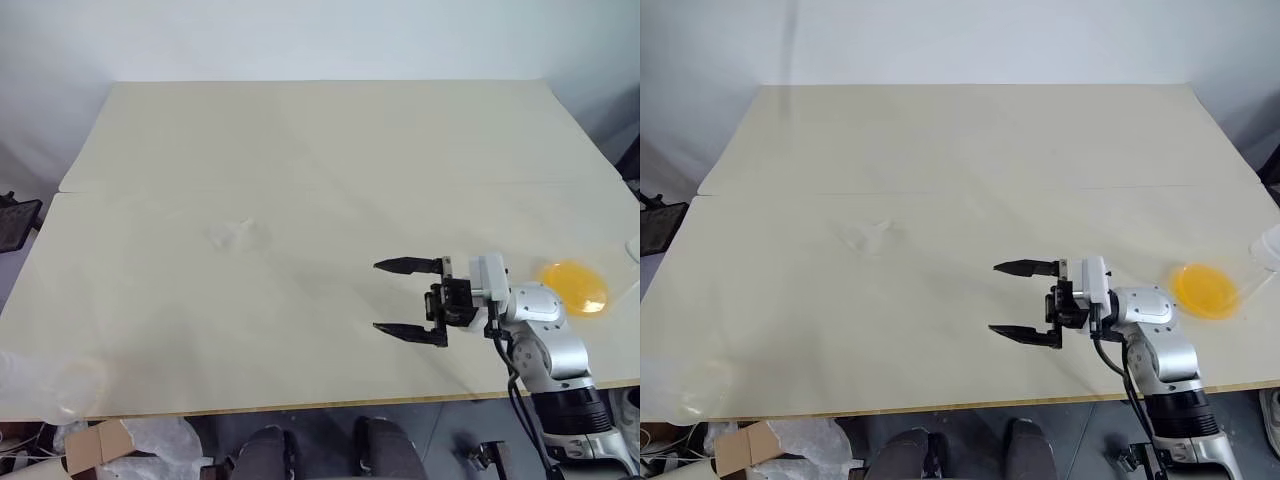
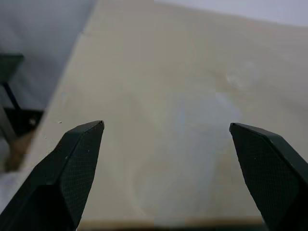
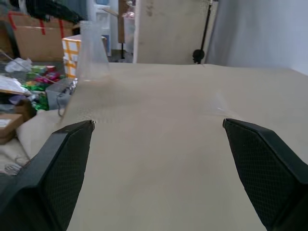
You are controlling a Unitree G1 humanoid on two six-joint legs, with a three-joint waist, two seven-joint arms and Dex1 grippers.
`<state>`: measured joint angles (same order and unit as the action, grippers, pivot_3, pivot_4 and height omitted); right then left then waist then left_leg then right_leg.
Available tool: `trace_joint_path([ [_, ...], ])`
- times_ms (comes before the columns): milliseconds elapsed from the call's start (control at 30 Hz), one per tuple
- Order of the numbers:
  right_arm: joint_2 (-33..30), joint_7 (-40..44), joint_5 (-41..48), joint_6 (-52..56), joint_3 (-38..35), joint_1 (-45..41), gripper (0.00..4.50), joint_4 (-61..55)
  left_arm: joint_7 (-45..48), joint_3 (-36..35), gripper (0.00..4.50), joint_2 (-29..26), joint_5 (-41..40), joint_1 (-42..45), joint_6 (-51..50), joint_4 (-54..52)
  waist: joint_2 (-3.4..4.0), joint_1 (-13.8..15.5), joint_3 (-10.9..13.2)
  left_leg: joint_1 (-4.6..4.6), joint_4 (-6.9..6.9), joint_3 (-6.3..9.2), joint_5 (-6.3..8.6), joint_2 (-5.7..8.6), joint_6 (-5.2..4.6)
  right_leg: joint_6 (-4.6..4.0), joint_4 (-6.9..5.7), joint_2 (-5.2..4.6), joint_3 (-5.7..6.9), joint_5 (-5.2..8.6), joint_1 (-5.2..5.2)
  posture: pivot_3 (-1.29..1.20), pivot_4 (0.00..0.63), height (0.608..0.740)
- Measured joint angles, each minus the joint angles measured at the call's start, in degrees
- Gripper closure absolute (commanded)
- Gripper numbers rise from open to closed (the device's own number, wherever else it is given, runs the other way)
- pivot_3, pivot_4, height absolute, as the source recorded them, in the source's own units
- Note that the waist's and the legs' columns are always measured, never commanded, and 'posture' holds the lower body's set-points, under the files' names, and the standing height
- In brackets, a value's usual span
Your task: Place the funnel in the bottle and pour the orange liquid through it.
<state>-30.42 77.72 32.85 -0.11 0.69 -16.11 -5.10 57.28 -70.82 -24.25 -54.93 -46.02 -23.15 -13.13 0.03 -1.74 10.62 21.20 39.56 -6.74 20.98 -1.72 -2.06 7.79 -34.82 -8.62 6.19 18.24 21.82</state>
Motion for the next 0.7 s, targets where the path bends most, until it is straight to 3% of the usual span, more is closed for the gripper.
trace_joint_path([
  [267,-0.2,2.3,-0.4,-1.7,1.2,-0.5,0.0,0.7,2.1,6.0,0.05,2.4,7.7,-1.3,9.5,-0.1,-0.22,0.1,-0.1,0.01,0.0,-0.07,0.02,-0.04,0.03,-0.16,-0.03,-0.02,-0.02,0.08,0.11,0.0,0.15,0.74],
  [533,-0.7,2.3,-0.4,-1.0,1.2,-1.4,0.0,0.7,-0.8,9.3,0.05,2.3,8.1,1.9,13.2,-0.6,-0.24,0.1,-0.1,0.01,0.01,-0.05,0.04,-0.09,0.06,-0.26,-0.13,-0.02,0.01,0.14,0.13,0.0,0.15,0.74],
  [700,-0.7,1.2,-0.4,0.3,1.3,-1.5,0.0,0.4,-4.1,11.5,0.05,-0.5,8.7,6.0,13.8,-1.0,-0.25,0.1,-0.2,0.0,0.02,-0.05,0.03,-0.08,0.05,-0.26,-0.19,-0.01,0.03,0.14,0.12,0.0,0.15,0.74],
])
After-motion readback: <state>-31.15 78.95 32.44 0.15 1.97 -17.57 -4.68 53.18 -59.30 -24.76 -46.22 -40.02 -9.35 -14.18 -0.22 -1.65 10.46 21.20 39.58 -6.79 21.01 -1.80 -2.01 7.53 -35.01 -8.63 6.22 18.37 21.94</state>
